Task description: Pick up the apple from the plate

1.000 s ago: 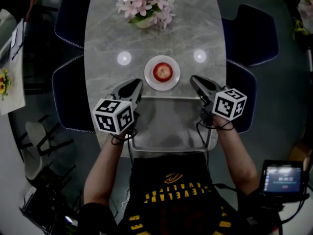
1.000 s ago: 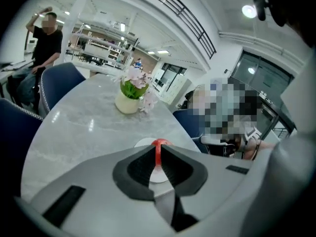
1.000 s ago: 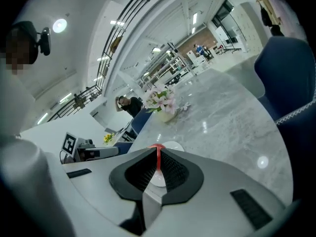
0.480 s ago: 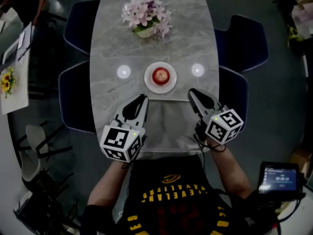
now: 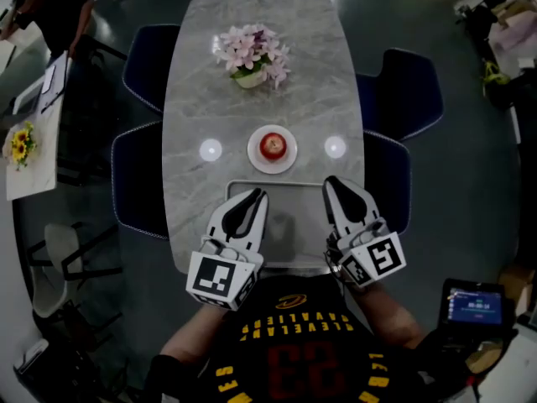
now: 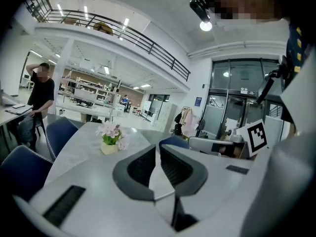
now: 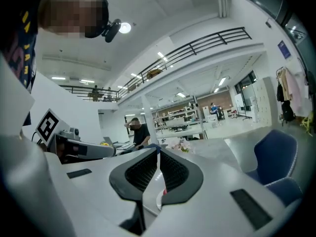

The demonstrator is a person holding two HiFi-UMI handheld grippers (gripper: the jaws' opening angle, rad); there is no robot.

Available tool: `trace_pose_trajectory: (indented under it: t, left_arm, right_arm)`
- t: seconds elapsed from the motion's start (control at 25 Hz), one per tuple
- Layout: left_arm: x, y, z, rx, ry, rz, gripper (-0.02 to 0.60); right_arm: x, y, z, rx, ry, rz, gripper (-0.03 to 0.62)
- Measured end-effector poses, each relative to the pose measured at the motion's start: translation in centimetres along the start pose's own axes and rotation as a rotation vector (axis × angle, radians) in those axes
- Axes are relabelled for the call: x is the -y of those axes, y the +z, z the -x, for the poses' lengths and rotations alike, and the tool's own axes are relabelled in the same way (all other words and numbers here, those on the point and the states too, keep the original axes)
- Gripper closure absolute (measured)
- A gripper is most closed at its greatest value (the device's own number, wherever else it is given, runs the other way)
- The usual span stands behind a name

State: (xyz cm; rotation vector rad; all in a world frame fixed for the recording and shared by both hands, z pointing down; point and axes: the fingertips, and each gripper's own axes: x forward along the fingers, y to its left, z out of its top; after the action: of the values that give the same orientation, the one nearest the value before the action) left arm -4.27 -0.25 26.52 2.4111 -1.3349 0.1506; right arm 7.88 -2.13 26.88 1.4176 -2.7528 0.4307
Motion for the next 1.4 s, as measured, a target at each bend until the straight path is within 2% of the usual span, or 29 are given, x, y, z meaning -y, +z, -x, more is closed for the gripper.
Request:
trace_pose_trajectory:
  t: [0.16, 0.36, 0.48, 0.6, 0.72, 0.92, 1.0, 1.16, 1.24, 1.4]
  left_arm:
    - [2.9, 2.3, 1.0, 0.055, -0.064, -0.024, 0.548]
    - [3.6, 3.8, 0.9, 0.096, -0.082, -0.033, 0.548]
    - [3.8, 3.6, 0.3, 0.101, -0.086, -0.044, 0.548]
    - [3.6, 3.5, 0.0, 0.101, -0.078, -0.056, 0.548]
    - [3.1, 4.0, 0.5, 0.122, -0.073, -0.078, 0.548]
    - [0.9, 0.9, -1.8, 0.054, -0.084, -0.063, 0.548]
    - [1.4, 0.5, -1.9, 0.043, -0.095, -0.063, 0.548]
    - [5.9, 2.8, 0.5, 0.034, -0.100, -0.095, 0.548]
    - [7.4, 3.8, 0.7, 0.043, -0.114, -0.105, 0.548]
    - [6.4, 3.1, 0.4, 0.031, -0.100, -0.083, 0.548]
  right_arm:
    - [-3.2, 2.3, 0.8, 0.033, 0.037, 0.054, 0.566]
    - [-5.5, 3.3, 0.3, 0.065, 0.072, 0.074, 0.566]
    - [-5.2, 3.3, -0.3, 0.097, 0.087, 0.084, 0.566]
    - [-4.4, 2.2, -0.8, 0.059, 0.082, 0.128, 0.566]
    - [-4.9, 2.1, -0.9, 0.043, 0.081, 0.123, 0.566]
    - [-3.3, 0.6, -3.0, 0.055, 0.052, 0.086, 0.566]
    - [-3.4, 0.7, -2.7, 0.061, 0.050, 0.077, 0.566]
    - [-4.6, 3.8, 1.7, 0.069, 0.042, 0.003, 0.566]
    - [-4.3, 4.8, 3.2, 0.047, 0.023, 0.002, 0.566]
    - [-4.0, 3.1, 2.7, -0.016, 0.028, 0.048, 0.582]
